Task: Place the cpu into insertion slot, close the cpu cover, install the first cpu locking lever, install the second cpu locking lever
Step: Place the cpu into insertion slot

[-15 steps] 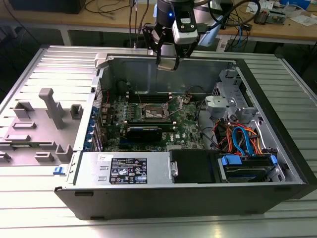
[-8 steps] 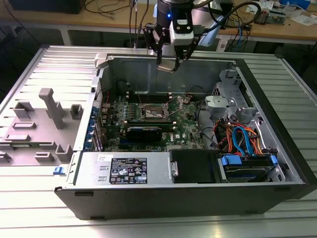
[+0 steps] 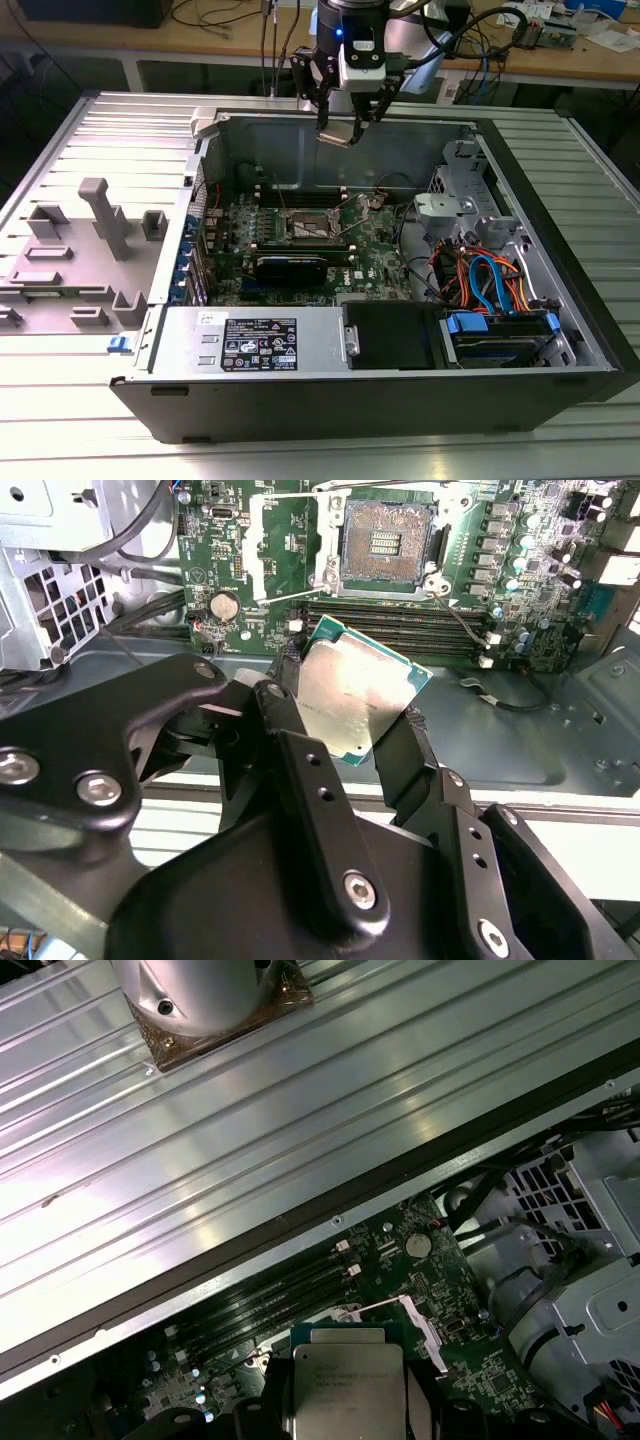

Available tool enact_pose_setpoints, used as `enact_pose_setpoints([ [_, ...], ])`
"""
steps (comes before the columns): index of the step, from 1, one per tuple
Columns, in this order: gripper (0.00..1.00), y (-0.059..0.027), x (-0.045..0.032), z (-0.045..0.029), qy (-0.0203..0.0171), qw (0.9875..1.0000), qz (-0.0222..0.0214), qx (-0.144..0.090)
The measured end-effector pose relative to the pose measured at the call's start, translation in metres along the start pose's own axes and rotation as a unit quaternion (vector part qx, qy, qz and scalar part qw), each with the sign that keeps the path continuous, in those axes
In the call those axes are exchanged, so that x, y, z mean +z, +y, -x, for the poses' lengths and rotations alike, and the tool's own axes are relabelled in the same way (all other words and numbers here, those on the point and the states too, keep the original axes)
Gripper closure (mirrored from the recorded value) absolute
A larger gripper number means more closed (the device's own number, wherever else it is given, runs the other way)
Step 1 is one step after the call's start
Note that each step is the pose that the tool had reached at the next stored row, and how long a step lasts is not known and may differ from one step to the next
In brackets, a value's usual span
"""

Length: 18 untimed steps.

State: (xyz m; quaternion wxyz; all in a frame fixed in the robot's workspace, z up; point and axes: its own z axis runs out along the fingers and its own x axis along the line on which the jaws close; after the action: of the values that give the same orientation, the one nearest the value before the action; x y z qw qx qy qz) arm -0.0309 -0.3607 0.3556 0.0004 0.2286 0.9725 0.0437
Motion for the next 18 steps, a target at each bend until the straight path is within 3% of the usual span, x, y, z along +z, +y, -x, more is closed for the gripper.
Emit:
enact_pose_setpoints([
  [10,0.46,0.0,0.0,0.0,-0.0002,1.0,0.0,0.001],
  [14,0.46,-0.0001,0.0012,0.0,-0.0032,0.9995,-0.0001,0.033],
  [18,0.46,-0.0002,0.0026,0.0001,-0.0044,0.9988,0.0001,0.048],
])
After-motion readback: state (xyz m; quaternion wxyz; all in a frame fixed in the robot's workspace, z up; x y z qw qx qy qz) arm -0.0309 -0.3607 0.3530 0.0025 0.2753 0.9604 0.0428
